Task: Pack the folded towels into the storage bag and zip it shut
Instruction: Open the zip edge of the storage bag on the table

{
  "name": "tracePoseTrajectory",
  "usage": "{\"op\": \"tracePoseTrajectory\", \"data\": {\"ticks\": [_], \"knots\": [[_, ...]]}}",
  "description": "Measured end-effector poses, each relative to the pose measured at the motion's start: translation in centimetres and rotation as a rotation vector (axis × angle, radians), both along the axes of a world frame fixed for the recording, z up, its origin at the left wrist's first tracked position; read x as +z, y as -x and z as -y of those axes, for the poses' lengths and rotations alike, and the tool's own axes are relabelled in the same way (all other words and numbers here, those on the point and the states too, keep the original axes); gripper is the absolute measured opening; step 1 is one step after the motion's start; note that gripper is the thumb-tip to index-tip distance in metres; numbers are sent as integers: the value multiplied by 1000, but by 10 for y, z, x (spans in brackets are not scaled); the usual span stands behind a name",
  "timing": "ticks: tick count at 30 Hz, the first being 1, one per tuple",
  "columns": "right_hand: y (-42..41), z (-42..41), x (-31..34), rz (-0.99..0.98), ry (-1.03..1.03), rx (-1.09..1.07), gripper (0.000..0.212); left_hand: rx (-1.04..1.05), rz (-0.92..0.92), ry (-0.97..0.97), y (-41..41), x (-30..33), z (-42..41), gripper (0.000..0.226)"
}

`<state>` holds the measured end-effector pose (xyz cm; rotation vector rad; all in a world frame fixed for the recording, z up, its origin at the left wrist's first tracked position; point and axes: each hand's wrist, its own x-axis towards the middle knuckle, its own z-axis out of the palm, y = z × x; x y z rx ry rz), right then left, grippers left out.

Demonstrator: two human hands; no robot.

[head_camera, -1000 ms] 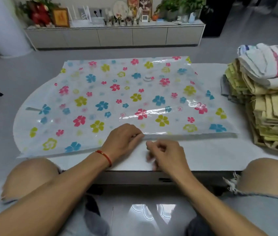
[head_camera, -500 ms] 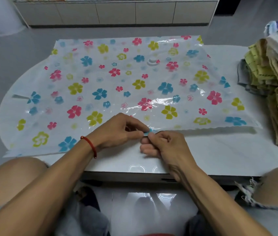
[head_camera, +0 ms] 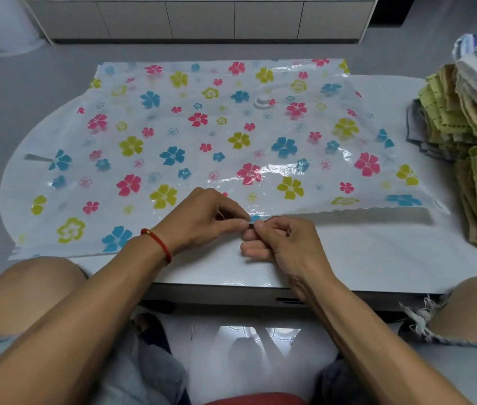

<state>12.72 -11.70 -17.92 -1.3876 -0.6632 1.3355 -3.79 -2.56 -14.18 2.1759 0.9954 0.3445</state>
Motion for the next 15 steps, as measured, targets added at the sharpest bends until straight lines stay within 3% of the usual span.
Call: {"op": "tracePoseTrajectory", "data": {"ticks": [9,15], "knots": [[-3,-1,3,-48,16,12,19,171,72,302,-1,1,-4,13],[-4,-5,4,-29,98,15,17,100,14,57,-4,2,1,11]]}}
